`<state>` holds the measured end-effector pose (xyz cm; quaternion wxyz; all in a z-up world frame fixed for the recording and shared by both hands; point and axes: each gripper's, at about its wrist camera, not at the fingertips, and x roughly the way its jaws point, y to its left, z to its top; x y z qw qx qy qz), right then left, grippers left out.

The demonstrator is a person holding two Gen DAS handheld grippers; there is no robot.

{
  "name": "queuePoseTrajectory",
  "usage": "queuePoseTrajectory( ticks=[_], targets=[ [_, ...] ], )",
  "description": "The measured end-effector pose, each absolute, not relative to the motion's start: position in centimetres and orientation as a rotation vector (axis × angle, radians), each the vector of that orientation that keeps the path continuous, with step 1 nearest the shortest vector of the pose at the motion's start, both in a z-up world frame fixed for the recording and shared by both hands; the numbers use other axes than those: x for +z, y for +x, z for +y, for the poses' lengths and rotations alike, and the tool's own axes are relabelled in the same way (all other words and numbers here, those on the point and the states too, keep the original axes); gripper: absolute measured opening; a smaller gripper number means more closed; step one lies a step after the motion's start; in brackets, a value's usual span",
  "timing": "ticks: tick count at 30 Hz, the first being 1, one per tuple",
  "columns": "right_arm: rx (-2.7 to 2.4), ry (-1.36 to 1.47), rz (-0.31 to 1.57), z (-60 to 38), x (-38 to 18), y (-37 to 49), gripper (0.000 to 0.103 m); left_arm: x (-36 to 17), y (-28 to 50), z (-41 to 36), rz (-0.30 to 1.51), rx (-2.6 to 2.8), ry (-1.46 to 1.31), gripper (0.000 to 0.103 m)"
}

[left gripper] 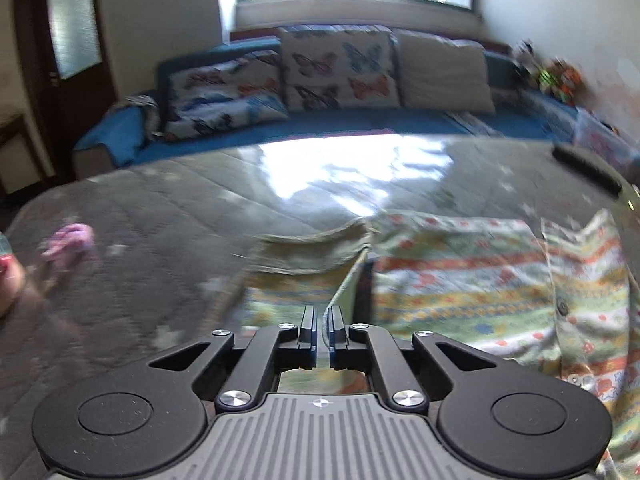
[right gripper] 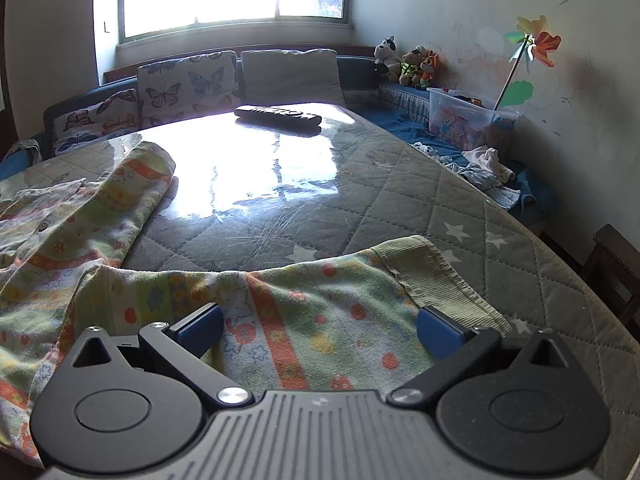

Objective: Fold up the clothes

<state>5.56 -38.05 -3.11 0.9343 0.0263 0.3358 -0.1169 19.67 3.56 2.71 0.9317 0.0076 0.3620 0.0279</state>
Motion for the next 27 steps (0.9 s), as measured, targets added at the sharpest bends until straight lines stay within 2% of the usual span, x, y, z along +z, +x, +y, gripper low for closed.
queuePoseTrajectory(
  ticks=[6,10,15,16,18,19,20,27],
  targets=[
    [-0.243,0.046,0.686,-37.8,-3.1,5.6,0.103,5.2,14.0,8.6,0.629,0.222,-0.054,0.002],
    [-0.25,0.029,0.683,-37.6,-3.1,5.7,0.103,5.3,11.3,11.0,0.624,0.271,-0.111,0.002],
    [-0.255,0.011,0.68,-37.3,-3.0,5.7,0.103,5.2,11.1,9.6,0.647,0.183,-0.102,0.006],
    [-0.255,0.012,0.68,-37.3,-3.0,5.7,0.103,5.2,11.4,8.7,0.652,0.157,-0.092,0.011],
    [-0.254,0.014,0.68,-37.4,-3.1,5.7,0.103,5.0,12.2,6.7,0.658,0.109,-0.065,0.033],
    [-0.254,0.014,0.68,-37.4,-3.1,5.7,0.103,5.1,12.5,5.7,0.655,0.087,-0.045,0.051],
    [-0.254,0.015,0.68,-37.4,-3.1,5.7,0.103,5.1,13.0,4.7,0.653,0.066,-0.022,0.056],
    [-0.252,0.022,0.681,-37.4,-3.2,5.8,0.103,3.7,18.2,0.6,0.728,-0.036,0.097,0.057]
  ],
)
